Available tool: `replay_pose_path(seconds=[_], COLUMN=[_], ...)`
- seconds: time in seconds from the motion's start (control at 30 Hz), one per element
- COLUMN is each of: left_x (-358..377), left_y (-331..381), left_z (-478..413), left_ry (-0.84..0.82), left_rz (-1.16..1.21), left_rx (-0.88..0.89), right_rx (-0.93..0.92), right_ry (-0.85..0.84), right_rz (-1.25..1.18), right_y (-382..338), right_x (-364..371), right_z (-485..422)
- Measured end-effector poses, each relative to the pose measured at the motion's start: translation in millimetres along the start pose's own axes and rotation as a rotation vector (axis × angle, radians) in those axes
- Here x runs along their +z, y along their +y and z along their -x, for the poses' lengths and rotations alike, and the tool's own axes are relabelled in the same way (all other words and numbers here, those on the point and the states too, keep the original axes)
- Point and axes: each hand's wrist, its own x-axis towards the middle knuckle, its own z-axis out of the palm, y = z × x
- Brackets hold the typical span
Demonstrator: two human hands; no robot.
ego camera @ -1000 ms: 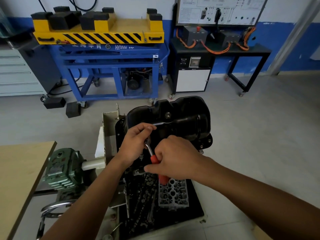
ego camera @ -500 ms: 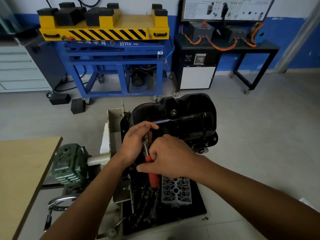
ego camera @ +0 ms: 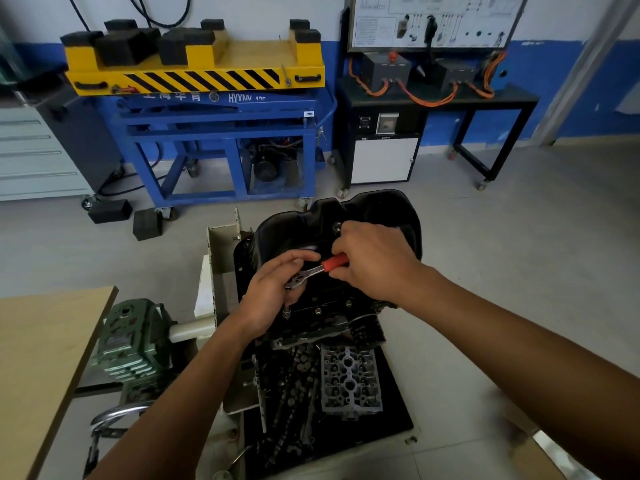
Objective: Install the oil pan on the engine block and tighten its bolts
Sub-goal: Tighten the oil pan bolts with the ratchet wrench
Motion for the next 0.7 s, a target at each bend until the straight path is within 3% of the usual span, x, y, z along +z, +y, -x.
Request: replay_pose_path(seconds=[0.17,0.4,0.7], left_x=[-5,10,-4], left_y=[2,-7,9], left_z=[-1,-5,1], left_ry=[-0.055,0.186,0.21], left_rz=[-0.014,-0.05,-0.074], left_rx=[0.002,0.111,0.098], right_rx=[-0.007,-0.078,-0.086], right_ry=[-0.001,-0.263,-0.105], right_rz=[-0.048,-0.238,-0.409], right_y=[-4,-47,-84], right_x=[0,-7,9], right_z=[7,32,28])
